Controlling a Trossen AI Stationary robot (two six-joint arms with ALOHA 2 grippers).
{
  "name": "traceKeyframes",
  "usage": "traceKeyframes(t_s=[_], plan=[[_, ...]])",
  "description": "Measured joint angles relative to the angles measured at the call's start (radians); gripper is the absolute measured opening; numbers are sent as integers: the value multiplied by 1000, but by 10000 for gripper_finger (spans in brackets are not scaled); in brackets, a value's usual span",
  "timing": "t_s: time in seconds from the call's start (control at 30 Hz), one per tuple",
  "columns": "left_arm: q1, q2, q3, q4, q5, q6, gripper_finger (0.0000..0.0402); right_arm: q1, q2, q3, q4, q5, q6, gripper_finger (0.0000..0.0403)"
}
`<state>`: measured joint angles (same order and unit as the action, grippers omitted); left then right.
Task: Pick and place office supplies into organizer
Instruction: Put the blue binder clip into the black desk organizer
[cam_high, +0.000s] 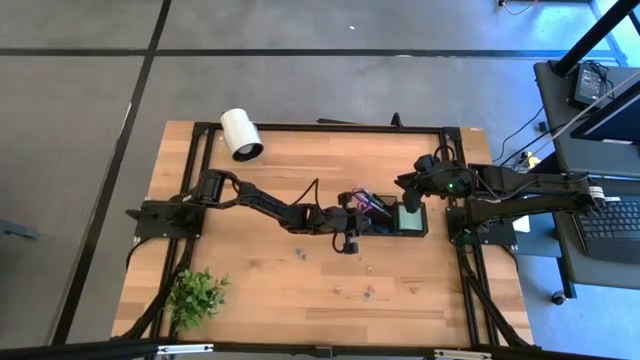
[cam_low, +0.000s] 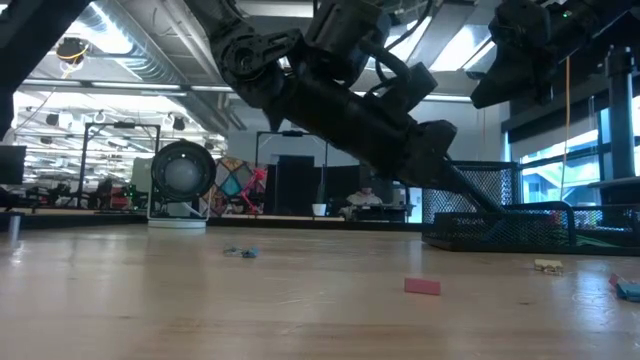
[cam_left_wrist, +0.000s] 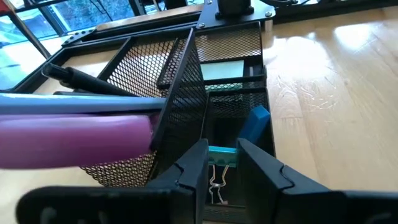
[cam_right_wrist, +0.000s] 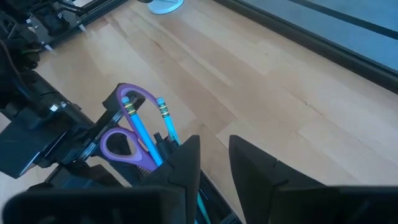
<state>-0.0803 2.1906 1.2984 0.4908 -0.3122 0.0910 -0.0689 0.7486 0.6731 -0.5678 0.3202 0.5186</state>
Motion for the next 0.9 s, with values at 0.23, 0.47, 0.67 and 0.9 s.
traceKeyframes(t_s=[0.23,0.47,0.67,0.9], plan=[[0,0,0,0,0,0,77,0,0,0,0,0,0,90],[0,0,0,3,0,0,94,0,0,0,0,0,0,90],[0,-1,0,3,1,-2,109,0,0,0,0,0,0,90],[-15,-64,0,-138,84,4,108,0,0,0,0,0,0,90]])
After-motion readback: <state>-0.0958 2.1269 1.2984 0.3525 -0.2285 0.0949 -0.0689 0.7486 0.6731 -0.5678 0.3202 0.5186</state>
